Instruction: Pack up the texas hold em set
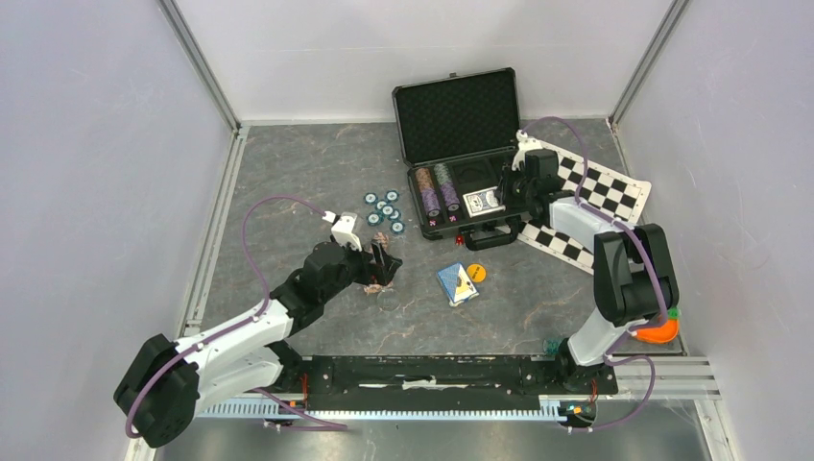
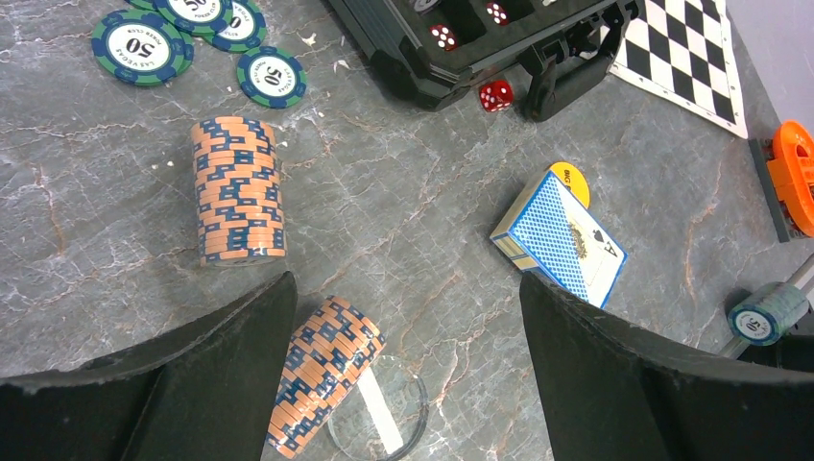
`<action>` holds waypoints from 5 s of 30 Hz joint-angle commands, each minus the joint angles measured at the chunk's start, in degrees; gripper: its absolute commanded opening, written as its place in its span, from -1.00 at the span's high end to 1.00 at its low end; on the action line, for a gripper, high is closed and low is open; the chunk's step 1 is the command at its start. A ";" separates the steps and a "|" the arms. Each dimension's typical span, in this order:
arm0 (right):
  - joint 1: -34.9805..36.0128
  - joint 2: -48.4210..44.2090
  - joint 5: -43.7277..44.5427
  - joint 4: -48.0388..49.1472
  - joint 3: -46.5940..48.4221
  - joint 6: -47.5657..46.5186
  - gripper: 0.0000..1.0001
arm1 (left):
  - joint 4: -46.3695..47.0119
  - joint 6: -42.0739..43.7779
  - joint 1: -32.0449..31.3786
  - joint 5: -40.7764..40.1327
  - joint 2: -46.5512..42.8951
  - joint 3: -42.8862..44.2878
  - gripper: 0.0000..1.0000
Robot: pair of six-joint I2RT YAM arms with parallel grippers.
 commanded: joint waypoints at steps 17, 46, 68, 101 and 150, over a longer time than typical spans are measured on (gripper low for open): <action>1.60 -0.12 4.59 -9.80 5.19 -3.70 0.09 | 3.19 2.24 -0.11 -1.17 0.66 -0.08 -0.83; 12.46 -14.83 5.75 -16.49 -2.05 -8.28 -0.58 | 0.43 3.99 -0.11 -6.69 1.63 0.19 -0.84; 39.64 -18.04 14.47 -13.93 -19.37 6.40 -0.89 | 1.18 3.55 -0.11 -8.49 -1.67 -1.58 -0.99; 13.45 -42.00 23.88 -23.57 -23.43 3.86 -0.05 | 0.84 2.38 -0.11 -7.05 -2.72 -1.49 -0.99; 0.43 -17.01 14.00 -36.92 -10.93 9.62 -0.73 | -41.12 -12.53 23.77 3.33 13.89 27.47 -0.99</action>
